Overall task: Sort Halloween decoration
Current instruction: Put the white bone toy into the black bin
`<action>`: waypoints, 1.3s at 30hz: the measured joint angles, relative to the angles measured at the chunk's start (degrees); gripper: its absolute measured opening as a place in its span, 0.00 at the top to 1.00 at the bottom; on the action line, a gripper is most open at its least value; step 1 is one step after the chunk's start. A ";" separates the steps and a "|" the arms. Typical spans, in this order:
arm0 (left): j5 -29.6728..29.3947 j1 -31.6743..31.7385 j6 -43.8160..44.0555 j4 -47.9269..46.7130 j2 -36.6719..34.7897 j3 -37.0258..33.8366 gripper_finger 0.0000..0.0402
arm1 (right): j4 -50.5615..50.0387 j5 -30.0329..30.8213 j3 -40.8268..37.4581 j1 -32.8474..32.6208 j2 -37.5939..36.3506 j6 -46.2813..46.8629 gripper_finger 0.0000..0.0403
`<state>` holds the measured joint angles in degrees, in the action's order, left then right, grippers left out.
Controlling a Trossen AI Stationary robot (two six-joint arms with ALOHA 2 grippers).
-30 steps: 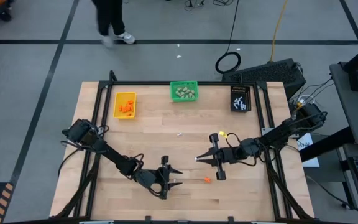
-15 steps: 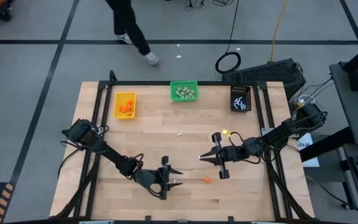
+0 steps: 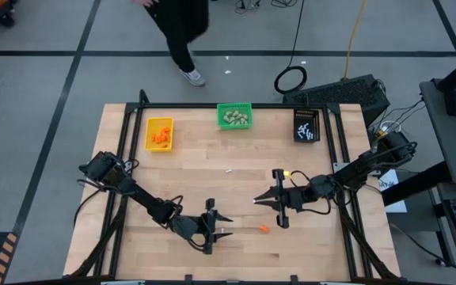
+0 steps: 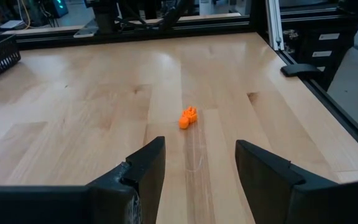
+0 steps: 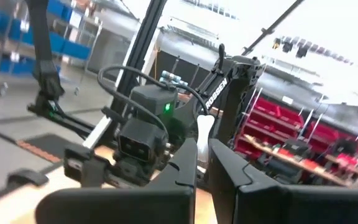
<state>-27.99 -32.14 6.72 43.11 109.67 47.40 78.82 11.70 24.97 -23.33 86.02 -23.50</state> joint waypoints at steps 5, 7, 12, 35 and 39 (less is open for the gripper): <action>0.02 0.00 0.00 -0.01 0.00 0.00 0.52 | -1.67 -0.01 0.00 0.00 -0.15 -6.11 0.98; 0.02 0.00 0.00 -0.02 0.00 0.00 0.52 | -1.96 -0.02 0.00 0.00 -0.31 -6.86 0.98; 0.02 -0.01 0.02 -0.02 0.00 0.00 0.52 | -3.36 -0.09 0.00 -0.02 -0.35 -8.86 0.98; -1.53 -0.02 -5.53 2.82 -1.99 0.02 0.52 | -3.60 0.13 0.00 -0.07 -0.58 7.95 0.98; -3.51 -0.02 -8.15 2.42 -3.20 0.02 0.52 | -3.93 0.27 0.00 -0.07 -1.36 12.44 0.98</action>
<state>-31.49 -32.16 -1.43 45.53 106.47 47.42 74.89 11.97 24.97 -23.40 84.66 -11.06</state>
